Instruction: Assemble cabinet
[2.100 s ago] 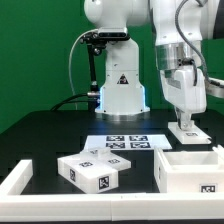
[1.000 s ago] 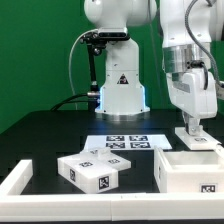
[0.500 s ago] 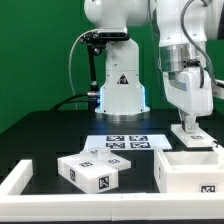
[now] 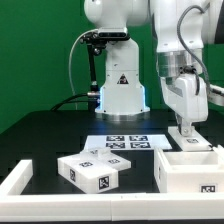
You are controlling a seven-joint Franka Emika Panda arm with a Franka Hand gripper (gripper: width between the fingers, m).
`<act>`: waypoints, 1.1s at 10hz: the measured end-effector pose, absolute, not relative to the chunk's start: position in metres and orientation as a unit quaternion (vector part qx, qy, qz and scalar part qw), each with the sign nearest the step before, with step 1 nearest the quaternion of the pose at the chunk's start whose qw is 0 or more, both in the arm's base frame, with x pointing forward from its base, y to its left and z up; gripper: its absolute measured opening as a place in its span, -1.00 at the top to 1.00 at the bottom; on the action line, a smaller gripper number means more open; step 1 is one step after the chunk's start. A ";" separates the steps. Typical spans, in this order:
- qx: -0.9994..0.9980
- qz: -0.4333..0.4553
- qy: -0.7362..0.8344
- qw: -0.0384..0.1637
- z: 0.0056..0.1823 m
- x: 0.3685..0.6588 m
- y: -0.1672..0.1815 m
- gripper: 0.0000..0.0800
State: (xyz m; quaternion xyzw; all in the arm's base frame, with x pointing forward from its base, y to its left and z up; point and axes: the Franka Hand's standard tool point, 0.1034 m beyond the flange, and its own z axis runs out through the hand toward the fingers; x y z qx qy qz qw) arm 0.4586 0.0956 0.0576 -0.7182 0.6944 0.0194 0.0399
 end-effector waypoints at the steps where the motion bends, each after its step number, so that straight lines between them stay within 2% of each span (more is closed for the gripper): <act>1: -0.719 0.019 0.694 0.041 0.059 0.461 0.097 0.84; 8: -0.716 0.017 0.697 0.045 0.060 0.484 0.099 0.84; 11: -0.722 0.013 0.690 0.041 0.058 0.480 0.099 0.84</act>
Offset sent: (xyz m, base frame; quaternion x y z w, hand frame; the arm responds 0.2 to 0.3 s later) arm 0.0116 0.0019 -0.0008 -0.0025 0.0013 0.0043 1.0000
